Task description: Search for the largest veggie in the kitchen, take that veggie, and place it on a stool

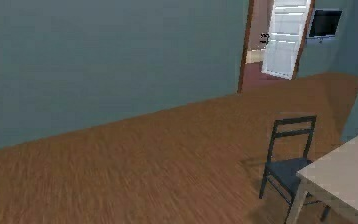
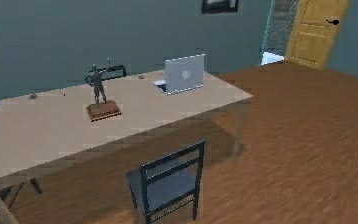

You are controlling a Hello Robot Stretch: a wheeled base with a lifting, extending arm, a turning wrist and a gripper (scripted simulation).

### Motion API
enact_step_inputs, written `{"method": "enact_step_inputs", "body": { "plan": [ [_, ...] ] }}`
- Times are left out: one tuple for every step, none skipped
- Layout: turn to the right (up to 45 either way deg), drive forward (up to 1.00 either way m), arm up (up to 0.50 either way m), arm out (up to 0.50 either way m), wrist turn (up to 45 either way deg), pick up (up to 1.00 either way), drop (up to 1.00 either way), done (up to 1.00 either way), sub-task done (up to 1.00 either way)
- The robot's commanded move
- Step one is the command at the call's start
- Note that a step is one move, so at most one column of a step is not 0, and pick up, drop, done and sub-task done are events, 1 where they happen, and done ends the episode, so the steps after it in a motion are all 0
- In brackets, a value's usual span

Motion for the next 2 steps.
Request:
{"method": "enact_step_inputs", "body": {
  "plan": [
    [6.0,0.0,0.0,0.0,0.0,0.0,0.0,0.0,0.0],
    [0.0,1.0,0.0,0.0,0.0,0.0,0.0,0.0,0.0]
  ]
}}
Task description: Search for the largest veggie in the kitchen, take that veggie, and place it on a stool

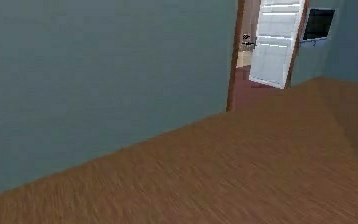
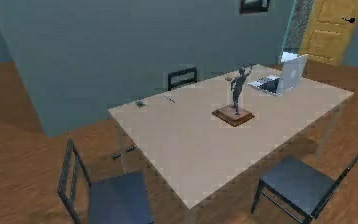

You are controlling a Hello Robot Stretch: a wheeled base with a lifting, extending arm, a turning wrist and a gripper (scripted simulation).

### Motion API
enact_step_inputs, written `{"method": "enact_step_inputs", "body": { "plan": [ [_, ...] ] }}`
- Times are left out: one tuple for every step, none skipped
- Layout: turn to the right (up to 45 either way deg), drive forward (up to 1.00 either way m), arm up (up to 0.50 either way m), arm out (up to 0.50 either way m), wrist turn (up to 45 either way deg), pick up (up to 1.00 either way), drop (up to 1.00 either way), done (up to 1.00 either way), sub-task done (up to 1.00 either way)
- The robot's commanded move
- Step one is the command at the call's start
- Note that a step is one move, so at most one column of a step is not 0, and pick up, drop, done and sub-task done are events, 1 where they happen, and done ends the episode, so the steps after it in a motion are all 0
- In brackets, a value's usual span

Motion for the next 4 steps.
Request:
{"method": "enact_step_inputs", "body": {
  "plan": [
    [0.0,0.65,0.0,0.0,0.0,0.0,0.0,0.0,0.0],
    [39.0,0.0,0.0,0.0,0.0,0.0,0.0,0.0,0.0],
    [0.0,1.0,0.0,0.0,0.0,0.0,0.0,0.0,0.0],
    [0.0,1.0,0.0,0.0,0.0,0.0,0.0,0.0,0.0]
  ]
}}
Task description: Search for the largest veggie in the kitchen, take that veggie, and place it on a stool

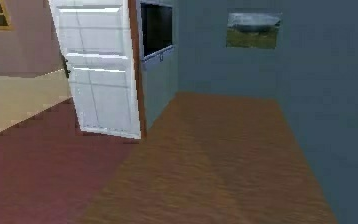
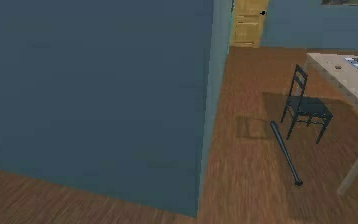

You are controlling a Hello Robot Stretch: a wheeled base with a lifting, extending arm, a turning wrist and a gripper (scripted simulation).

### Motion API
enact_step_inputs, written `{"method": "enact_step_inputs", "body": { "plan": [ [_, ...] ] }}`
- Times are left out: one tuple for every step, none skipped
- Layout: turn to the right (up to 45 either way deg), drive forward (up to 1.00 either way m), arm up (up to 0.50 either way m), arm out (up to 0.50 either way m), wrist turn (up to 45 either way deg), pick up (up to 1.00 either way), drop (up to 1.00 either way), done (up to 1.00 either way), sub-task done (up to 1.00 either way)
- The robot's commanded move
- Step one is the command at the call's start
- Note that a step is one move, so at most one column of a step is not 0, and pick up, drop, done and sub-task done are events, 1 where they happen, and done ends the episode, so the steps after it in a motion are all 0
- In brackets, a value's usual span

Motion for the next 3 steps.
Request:
{"method": "enact_step_inputs", "body": {
  "plan": [
    [0.0,0.4,0.0,0.0,0.0,0.0,0.0,0.0,0.0],
    [-27.0,0.0,0.0,0.0,0.0,0.0,0.0,0.0,0.0],
    [0.0,1.0,0.0,0.0,0.0,0.0,0.0,0.0,0.0]
  ]
}}
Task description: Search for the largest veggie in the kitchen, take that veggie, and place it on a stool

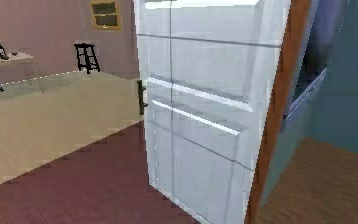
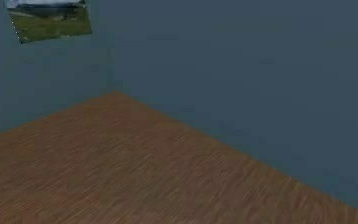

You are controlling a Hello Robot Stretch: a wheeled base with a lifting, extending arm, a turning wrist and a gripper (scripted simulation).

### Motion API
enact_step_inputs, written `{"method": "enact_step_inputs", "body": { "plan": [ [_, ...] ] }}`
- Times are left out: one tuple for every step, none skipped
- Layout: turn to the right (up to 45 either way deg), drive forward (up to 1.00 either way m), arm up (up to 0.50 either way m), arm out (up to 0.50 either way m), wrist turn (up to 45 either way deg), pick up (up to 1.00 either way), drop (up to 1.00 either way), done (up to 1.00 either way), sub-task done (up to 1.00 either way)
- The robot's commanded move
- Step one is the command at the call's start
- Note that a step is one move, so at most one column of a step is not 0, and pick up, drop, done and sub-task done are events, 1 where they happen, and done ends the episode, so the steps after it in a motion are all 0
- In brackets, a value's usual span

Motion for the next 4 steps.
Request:
{"method": "enact_step_inputs", "body": {
  "plan": [
    [-24.0,0.0,0.0,0.0,0.0,0.0,0.0,0.0,0.0],
    [0.0,0.1,0.0,0.0,0.0,0.0,0.0,0.0,0.0],
    [-18.0,0.0,0.0,0.0,0.0,0.0,0.0,0.0,0.0],
    [0.0,1.0,0.0,0.0,0.0,0.0,0.0,0.0,0.0]
  ]
}}
